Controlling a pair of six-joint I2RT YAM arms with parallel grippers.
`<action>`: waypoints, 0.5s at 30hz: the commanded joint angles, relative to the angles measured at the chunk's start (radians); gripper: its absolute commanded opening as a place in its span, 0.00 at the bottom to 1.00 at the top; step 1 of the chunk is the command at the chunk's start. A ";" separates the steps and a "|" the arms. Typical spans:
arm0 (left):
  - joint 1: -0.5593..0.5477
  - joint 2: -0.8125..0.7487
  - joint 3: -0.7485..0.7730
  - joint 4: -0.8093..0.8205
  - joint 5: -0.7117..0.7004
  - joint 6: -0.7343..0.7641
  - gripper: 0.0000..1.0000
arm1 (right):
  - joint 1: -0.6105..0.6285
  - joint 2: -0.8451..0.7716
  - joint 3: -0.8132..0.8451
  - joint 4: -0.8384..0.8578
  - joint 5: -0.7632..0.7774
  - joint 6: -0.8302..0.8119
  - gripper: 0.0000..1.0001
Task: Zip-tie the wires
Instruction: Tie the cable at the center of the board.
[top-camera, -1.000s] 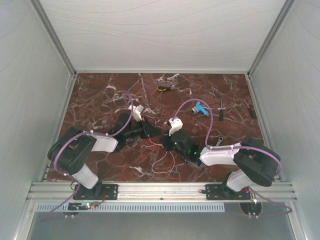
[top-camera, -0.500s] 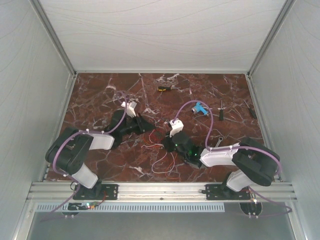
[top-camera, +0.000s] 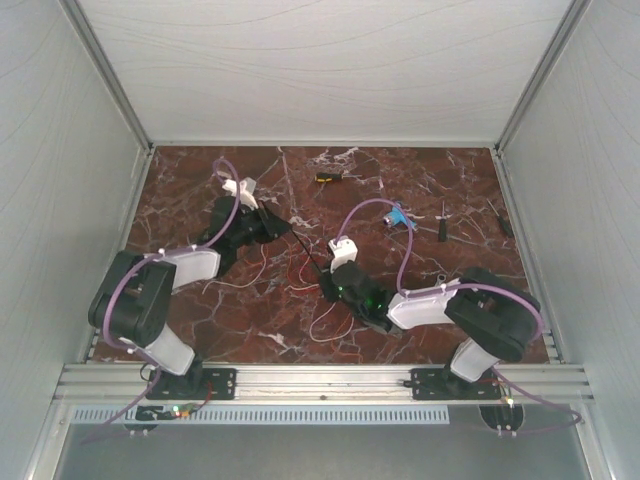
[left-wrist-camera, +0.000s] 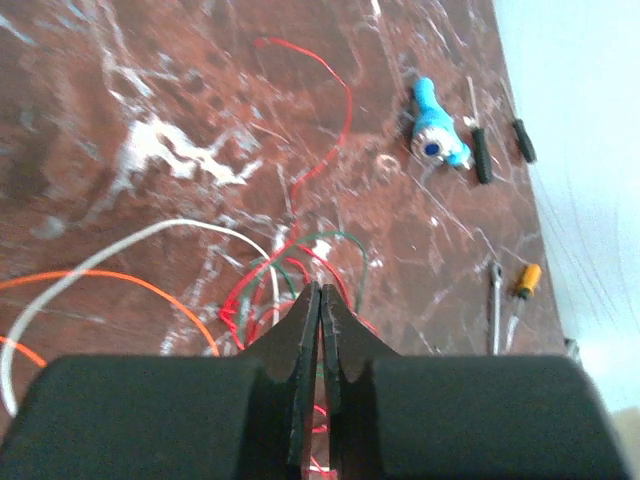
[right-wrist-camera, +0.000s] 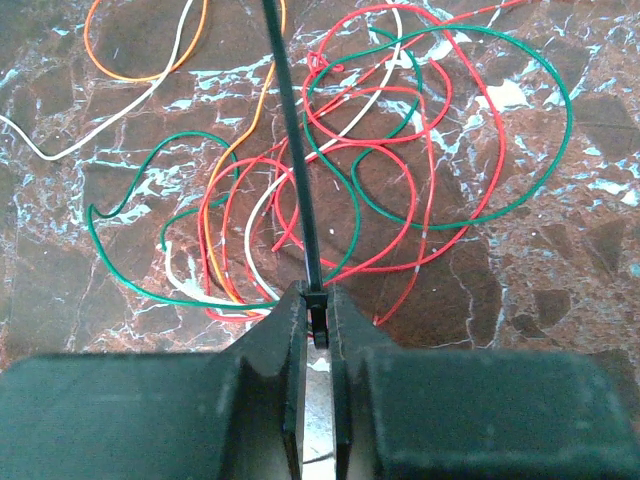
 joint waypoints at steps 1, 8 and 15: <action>0.066 0.015 0.101 -0.020 -0.152 0.098 0.00 | 0.022 0.027 -0.006 -0.035 0.044 0.030 0.00; 0.112 0.091 0.215 -0.082 -0.185 0.152 0.00 | 0.035 0.075 -0.029 0.010 0.043 0.055 0.00; 0.126 0.129 0.308 -0.133 -0.225 0.194 0.00 | 0.060 0.122 -0.039 0.042 0.072 0.061 0.00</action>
